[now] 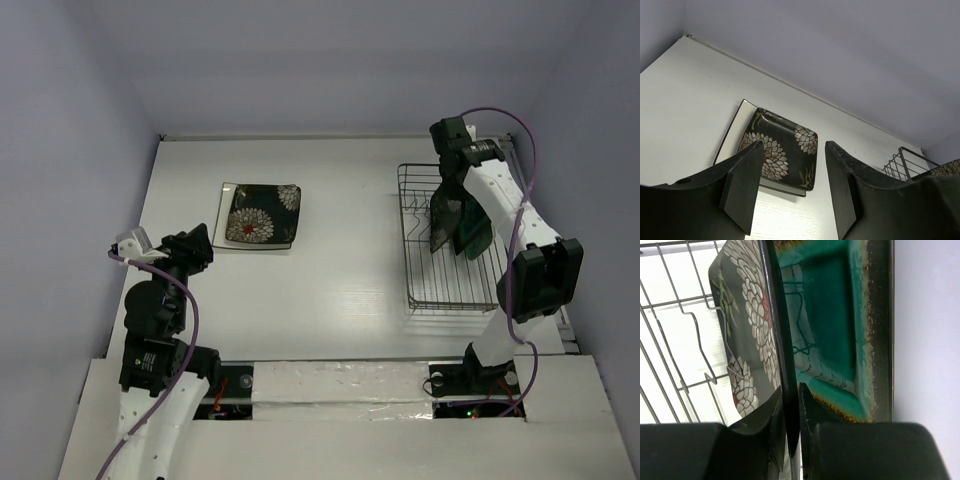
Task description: Unload the plates from the dish rack
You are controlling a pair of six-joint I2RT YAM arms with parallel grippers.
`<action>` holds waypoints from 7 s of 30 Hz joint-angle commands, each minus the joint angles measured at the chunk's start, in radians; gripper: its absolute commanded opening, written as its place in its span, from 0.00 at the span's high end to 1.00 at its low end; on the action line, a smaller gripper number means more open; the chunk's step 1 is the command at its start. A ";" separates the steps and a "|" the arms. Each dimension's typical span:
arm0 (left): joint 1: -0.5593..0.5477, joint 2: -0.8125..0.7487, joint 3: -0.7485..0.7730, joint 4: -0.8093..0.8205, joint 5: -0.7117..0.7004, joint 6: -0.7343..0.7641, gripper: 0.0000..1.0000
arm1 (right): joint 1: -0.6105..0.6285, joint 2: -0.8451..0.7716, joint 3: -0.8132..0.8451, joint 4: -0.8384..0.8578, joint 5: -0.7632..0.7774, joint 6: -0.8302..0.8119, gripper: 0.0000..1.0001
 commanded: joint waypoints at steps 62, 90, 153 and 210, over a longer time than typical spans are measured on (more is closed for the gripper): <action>0.013 0.051 -0.005 0.050 0.003 0.007 0.51 | 0.495 0.469 0.106 1.074 -0.702 0.835 0.42; 0.013 0.028 -0.009 0.054 0.003 0.004 0.51 | 0.099 -0.158 0.071 0.213 -0.167 0.230 1.00; 0.003 0.022 -0.011 0.064 0.003 0.004 0.47 | -0.246 -0.002 0.204 -0.024 -0.288 -0.006 1.00; 0.013 0.034 -0.011 0.064 0.003 0.004 0.47 | 0.458 0.174 0.124 1.274 -0.624 0.853 1.00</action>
